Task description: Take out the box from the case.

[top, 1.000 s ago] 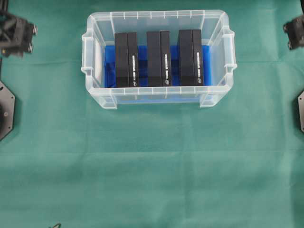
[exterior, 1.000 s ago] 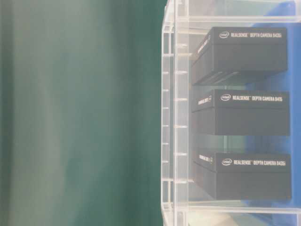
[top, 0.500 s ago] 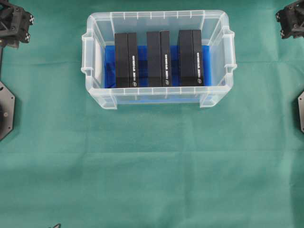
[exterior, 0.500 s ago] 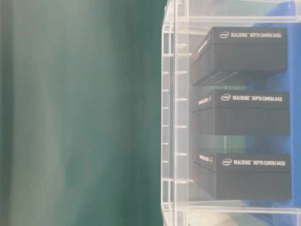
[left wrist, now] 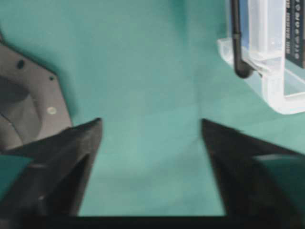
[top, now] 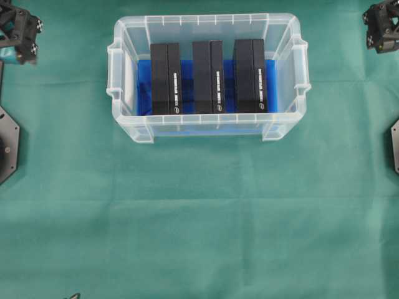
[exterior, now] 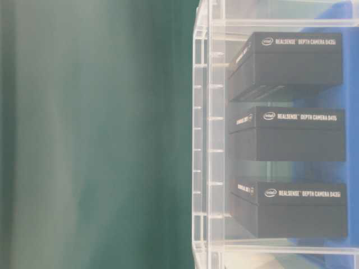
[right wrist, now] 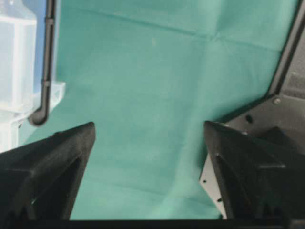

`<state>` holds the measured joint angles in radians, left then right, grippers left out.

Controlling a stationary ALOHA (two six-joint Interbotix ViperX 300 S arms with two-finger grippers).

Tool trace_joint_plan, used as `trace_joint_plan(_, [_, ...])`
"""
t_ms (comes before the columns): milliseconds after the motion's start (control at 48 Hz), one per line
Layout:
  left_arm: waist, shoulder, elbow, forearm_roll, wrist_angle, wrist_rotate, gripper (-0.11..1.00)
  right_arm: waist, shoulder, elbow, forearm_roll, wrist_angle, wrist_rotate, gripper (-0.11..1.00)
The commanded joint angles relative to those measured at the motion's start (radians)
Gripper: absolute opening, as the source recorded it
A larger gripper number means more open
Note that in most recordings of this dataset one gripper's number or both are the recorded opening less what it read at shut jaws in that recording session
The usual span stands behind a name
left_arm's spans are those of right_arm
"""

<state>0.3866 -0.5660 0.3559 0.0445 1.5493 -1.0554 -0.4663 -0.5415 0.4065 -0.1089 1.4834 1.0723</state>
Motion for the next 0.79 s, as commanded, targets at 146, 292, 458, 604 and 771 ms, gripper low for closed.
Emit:
trace_joint_plan(146, [0.005,-0.009,-0.008,0.0,-0.002,-0.005,0.98,-0.002,-0.003,-0.014,-0.008,0.0,0.043,0.92])
trace_joint_plan(292, [0.003,-0.009,-0.008,0.0,-0.003,-0.009,0.98,-0.002,-0.003,-0.006,-0.006,0.002,0.051,0.93])
trace_joint_plan(458, [0.005,-0.009,-0.006,0.0,-0.005,-0.025,0.98,-0.002,-0.003,0.003,-0.006,0.014,0.092,0.92])
trace_joint_plan(604, [0.003,-0.011,-0.008,0.0,-0.008,-0.028,0.98,0.0,-0.003,0.011,-0.006,0.014,0.097,0.92])
trace_joint_plan(771, [0.003,-0.009,-0.008,0.002,-0.026,-0.031,0.98,-0.002,-0.003,0.012,-0.008,0.009,0.097,0.92])
